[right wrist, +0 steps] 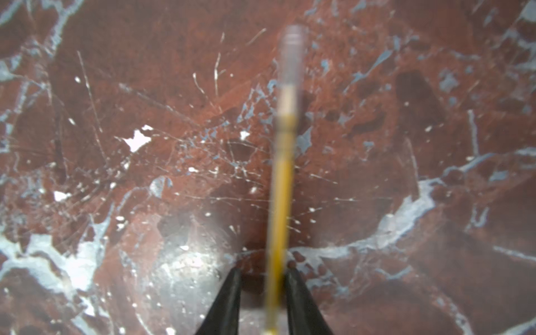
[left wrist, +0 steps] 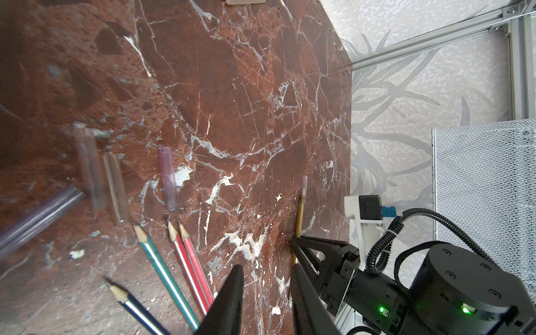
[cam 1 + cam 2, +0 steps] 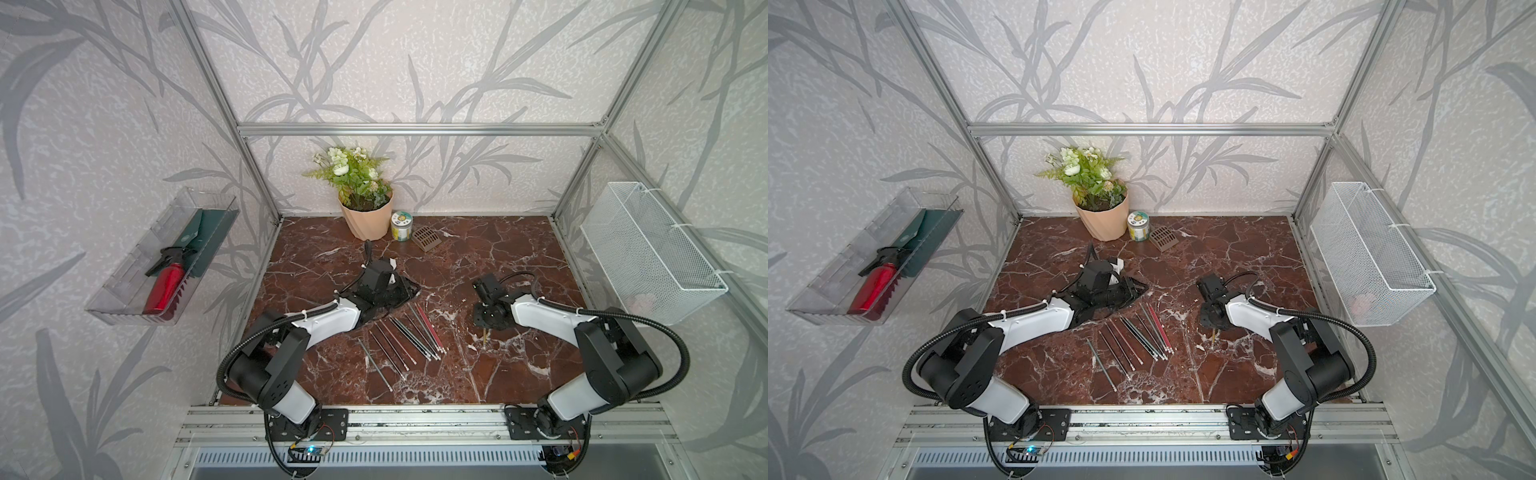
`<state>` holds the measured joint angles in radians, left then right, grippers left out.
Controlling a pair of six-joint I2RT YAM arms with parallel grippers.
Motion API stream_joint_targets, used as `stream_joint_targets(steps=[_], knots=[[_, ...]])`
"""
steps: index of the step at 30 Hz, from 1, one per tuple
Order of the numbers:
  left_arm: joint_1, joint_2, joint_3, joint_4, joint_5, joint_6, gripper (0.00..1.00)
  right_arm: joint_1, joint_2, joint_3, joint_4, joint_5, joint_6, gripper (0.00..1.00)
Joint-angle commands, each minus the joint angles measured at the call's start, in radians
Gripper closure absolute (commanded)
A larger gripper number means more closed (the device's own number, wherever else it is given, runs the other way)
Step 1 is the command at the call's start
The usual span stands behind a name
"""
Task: Remove the protective cover of the pencils
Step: Pick up the pencil from the center of the board.
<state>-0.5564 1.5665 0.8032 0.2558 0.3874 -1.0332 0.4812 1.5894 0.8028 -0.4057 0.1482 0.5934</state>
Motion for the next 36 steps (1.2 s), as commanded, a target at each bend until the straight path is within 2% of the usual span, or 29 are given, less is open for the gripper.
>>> stream_joint_targets(steps=[1, 15, 21, 36], knots=[[0.009, -0.008, -0.009, 0.013, 0.01, -0.014, 0.69, 0.029, 0.075, 0.017, -0.084, -0.016, -0.007, 0.79], [0.045, -0.059, -0.049, 0.017, 0.018, -0.014, 0.69, 0.043, 0.112, 0.016, -0.049, -0.053, -0.007, 0.86], [0.058, -0.087, -0.076, 0.036, 0.019, -0.016, 0.68, 0.048, 0.14, 0.01, -0.036, -0.064, -0.005, 0.94], [0.063, -0.119, -0.1, 0.052, 0.029, -0.016, 0.68, 0.127, -0.06, 0.003, -0.021, -0.067, -0.041, 1.0]])
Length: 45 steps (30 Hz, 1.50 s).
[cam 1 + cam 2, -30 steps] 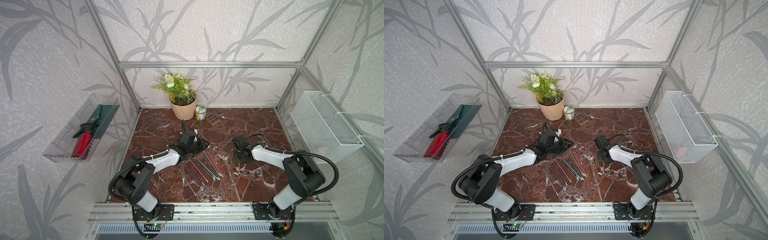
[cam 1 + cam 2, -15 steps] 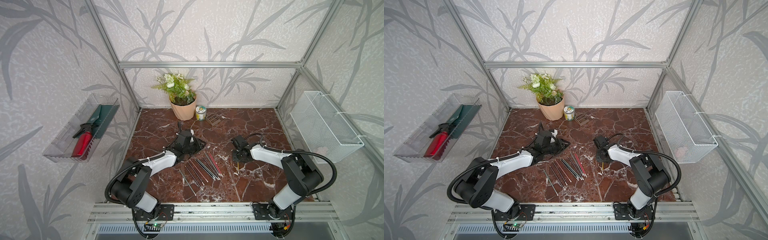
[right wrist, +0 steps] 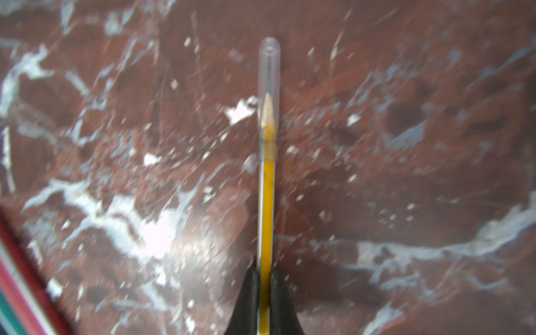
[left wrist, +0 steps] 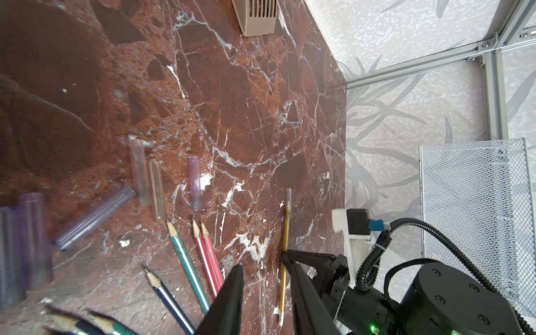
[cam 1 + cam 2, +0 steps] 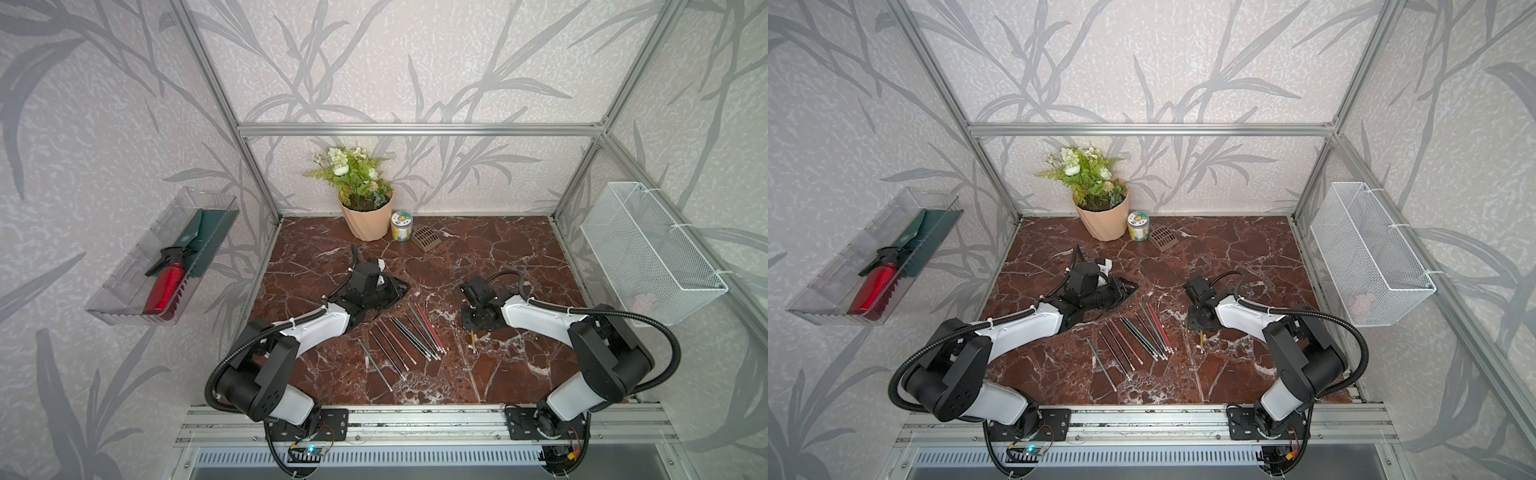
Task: Remove the protective cover of the pencils
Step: Pick up the pencil from the center of the board, then remove the protective sleeve from the pencil.
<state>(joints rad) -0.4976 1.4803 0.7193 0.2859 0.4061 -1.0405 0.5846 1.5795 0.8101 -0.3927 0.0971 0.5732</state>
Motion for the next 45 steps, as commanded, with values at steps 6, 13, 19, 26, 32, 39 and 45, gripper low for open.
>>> stream_joint_targets(steps=[6, 13, 19, 26, 32, 39, 45], knots=[[0.004, -0.033, -0.02, 0.034, 0.017, -0.012, 0.68, 0.092, -0.125, 0.01, -0.041, 0.007, -0.049, 1.0], [-0.007, -0.022, -0.046, 0.127, 0.036, -0.031, 0.68, 0.164, -0.202, 0.006, 0.005, -0.006, -0.095, 1.0], [-0.056, 0.01, -0.03, 0.144, -0.002, -0.039, 0.66, 0.234, -0.241, 0.023, 0.023, 0.007, -0.13, 1.0], [-0.109, 0.059, 0.004, 0.157, -0.02, -0.041, 0.65, 0.297, -0.245, 0.04, 0.044, 0.011, -0.157, 1.0], [-0.133, 0.073, 0.012, 0.169, -0.035, -0.044, 0.62, 0.324, -0.229, 0.058, 0.054, 0.007, -0.16, 1.0], [-0.147, 0.09, 0.019, 0.18, -0.041, -0.051, 0.61, 0.343, -0.195, 0.084, 0.061, 0.001, -0.16, 1.0], [-0.15, 0.126, 0.038, 0.191, -0.021, -0.062, 0.78, 0.353, -0.179, 0.096, 0.059, 0.011, -0.162, 1.0]])
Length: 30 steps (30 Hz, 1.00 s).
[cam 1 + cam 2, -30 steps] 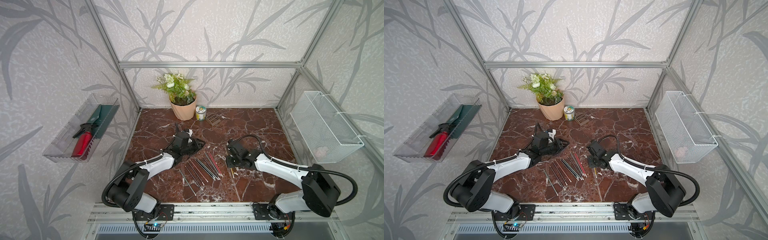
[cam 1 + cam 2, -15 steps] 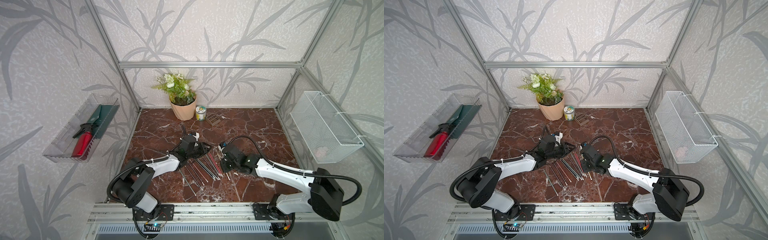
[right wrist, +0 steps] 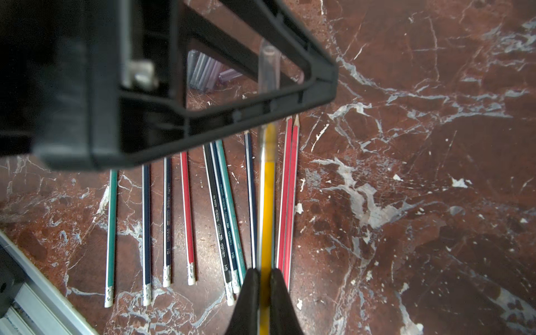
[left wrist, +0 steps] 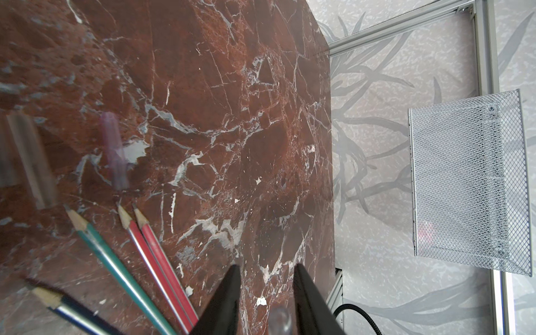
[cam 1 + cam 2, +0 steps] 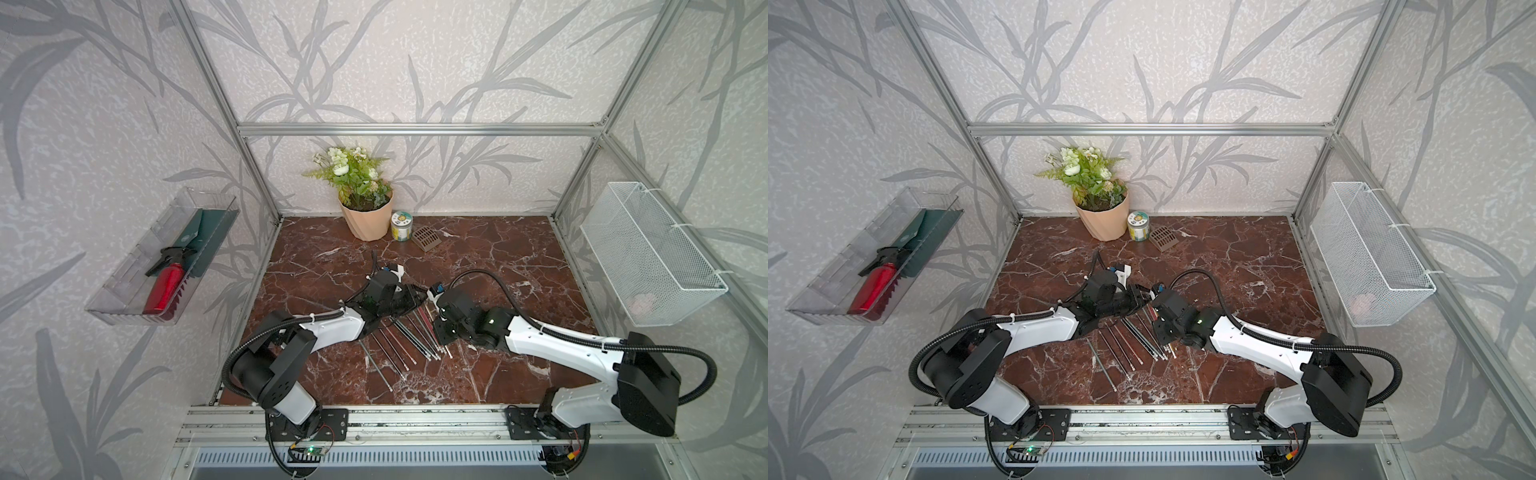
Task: Remove the protective cover of the pencils
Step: Remove the protective sleeve from the pencil.
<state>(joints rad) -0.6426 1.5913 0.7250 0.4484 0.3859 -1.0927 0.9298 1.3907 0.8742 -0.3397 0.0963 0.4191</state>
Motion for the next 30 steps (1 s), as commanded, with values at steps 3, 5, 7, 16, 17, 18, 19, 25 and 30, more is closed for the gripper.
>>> stream_joint_targets(steps=[3, 5, 7, 16, 17, 18, 19, 25, 30], knots=[[-0.006, 0.015, 0.03, 0.022, -0.012, -0.013, 0.83, 0.007, 0.023, 0.04, -0.015, 0.042, 0.0, 1.0], [-0.005, 0.011, 0.029, 0.017, -0.017, -0.013, 0.85, 0.007, 0.033, 0.048, -0.026, 0.048, 0.003, 1.0], [-0.006, 0.009, 0.026, 0.019, -0.017, -0.016, 0.89, 0.007, 0.037, 0.046, -0.021, 0.04, 0.005, 1.0], [-0.005, 0.004, 0.023, 0.02, -0.015, -0.022, 0.98, 0.007, 0.06, 0.047, -0.002, 0.046, 0.02, 0.75], [-0.005, 0.003, 0.022, 0.018, -0.015, -0.022, 0.98, 0.007, 0.071, 0.051, -0.001, 0.044, 0.02, 0.72], [-0.006, 0.004, 0.023, 0.016, -0.013, -0.022, 0.99, 0.007, 0.083, 0.056, -0.002, 0.041, 0.019, 0.7], [-0.005, 0.003, 0.023, 0.017, -0.013, -0.023, 1.0, 0.007, 0.09, 0.06, -0.001, 0.038, 0.019, 0.7], [0.001, -0.013, 0.023, -0.003, -0.013, -0.015, 1.0, 0.007, 0.122, 0.075, 0.002, 0.019, 0.007, 0.9], [0.025, -0.041, 0.018, -0.044, -0.023, 0.004, 1.0, 0.016, 0.089, 0.047, 0.023, 0.005, -0.009, 1.0]])
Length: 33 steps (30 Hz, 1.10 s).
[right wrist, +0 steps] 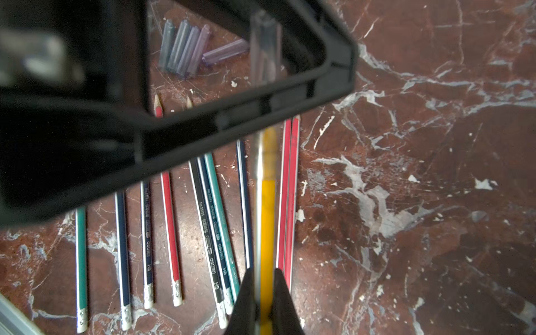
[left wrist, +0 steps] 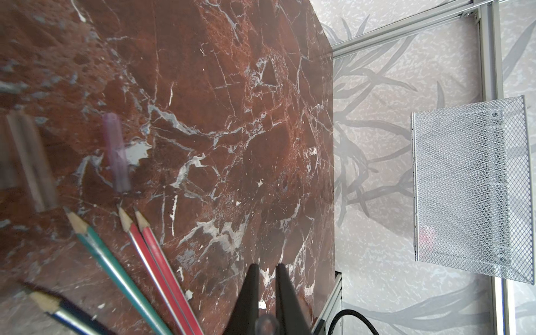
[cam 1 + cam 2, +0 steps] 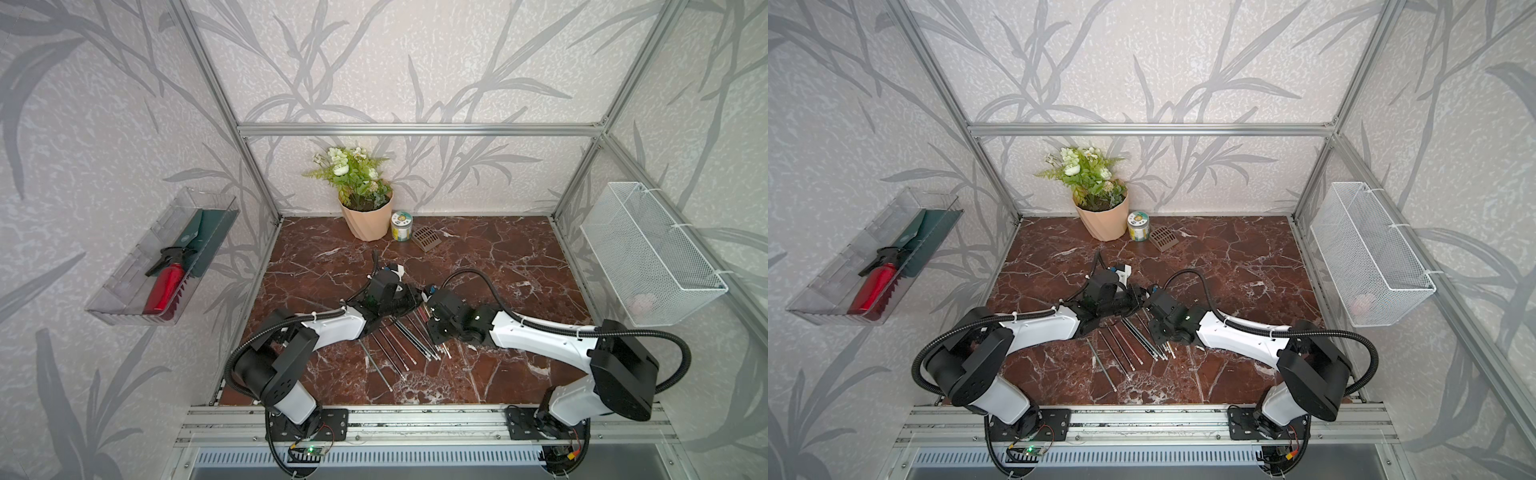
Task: Remove the protective cover of the pencils
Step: Remove the protective sleeve from the pencil.
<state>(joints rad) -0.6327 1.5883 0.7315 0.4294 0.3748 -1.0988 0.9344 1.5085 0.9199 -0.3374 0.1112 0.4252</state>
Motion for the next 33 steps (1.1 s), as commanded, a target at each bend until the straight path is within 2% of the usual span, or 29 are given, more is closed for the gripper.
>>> stream_joint_targets(steps=[1, 18, 25, 29, 33], knots=[[0.021, -0.045, 0.009, -0.03, -0.013, 0.013, 1.0, 0.014, -0.034, -0.003, 0.024, -0.013, -0.021, 1.0], [0.153, -0.148, -0.012, -0.123, -0.035, 0.048, 1.0, 0.06, -0.13, -0.13, 0.039, 0.026, -0.025, 1.0], [0.164, -0.122, 0.019, -0.129, -0.045, 0.045, 1.0, 0.06, -0.175, -0.17, 0.048, 0.032, -0.012, 1.0], [0.161, -0.075, 0.056, -0.122, -0.03, 0.04, 1.0, 0.056, -0.18, -0.19, 0.04, 0.124, 0.032, 1.0], [0.141, -0.008, 0.102, -0.11, -0.022, 0.035, 1.0, -0.003, -0.146, -0.191, 0.022, 0.105, 0.06, 1.0]])
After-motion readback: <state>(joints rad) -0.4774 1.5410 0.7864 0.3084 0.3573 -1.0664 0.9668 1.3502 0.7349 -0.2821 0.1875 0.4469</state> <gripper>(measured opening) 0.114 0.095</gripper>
